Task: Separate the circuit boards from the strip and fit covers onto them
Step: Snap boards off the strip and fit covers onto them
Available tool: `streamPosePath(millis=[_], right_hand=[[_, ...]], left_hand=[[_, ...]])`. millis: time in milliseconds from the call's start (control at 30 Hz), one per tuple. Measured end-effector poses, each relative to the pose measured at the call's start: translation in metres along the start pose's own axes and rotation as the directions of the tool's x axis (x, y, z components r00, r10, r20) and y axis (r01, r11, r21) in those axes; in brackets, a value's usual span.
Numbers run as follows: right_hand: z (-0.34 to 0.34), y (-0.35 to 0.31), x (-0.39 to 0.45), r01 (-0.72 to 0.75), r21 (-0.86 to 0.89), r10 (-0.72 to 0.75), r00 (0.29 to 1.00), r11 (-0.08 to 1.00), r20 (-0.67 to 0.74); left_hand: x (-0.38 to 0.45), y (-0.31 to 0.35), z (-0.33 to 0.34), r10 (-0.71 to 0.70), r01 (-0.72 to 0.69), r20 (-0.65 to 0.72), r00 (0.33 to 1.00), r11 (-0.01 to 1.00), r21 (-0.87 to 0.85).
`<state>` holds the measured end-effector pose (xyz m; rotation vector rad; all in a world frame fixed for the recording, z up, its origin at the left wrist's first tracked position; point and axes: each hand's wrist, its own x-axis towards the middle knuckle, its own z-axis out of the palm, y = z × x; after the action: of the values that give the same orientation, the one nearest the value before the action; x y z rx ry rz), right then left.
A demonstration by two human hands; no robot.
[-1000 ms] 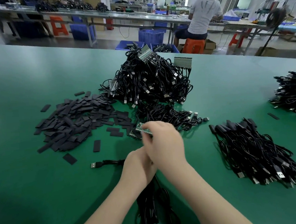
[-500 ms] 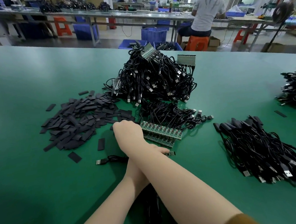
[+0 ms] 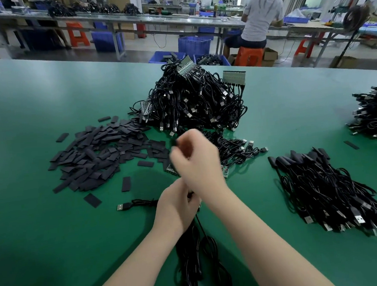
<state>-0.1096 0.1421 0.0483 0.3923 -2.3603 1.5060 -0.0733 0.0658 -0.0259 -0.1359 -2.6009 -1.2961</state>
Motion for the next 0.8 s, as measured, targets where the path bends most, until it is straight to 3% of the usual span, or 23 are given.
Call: streamPosePath(millis=[67,133,300,567,800], right_hand=[[-0.025,0.009,-0.012,-0.052,0.117,0.069,0.987,0.992,-0.145],[-0.041,0.022,-0.022,-0.131,0.205,0.173,0.964,0.970,-0.201],[-0.045,0.052,-0.049,-0.317,0.312,0.373,0.917,0.896,-0.140],[-0.047,0.064,-0.060,-0.394,0.447,0.446,0.895,0.803,-0.014],[-0.047,0.070,-0.061,-0.379,0.508,0.441,0.898,0.774,-0.002]], left_hand=[[0.001,-0.001,-0.001,0.047,-0.053,-0.071,0.996,0.995,-0.083],[0.002,-0.001,0.000,0.066,-0.069,-0.086,0.994,0.997,-0.040],[0.000,-0.006,0.003,0.078,-0.084,-0.132,0.988,0.995,-0.044],[-0.001,-0.005,0.001,0.187,-0.199,-0.182,0.965,0.979,-0.050],[-0.002,-0.006,0.003,0.152,-0.161,-0.089,0.984,0.981,-0.107]])
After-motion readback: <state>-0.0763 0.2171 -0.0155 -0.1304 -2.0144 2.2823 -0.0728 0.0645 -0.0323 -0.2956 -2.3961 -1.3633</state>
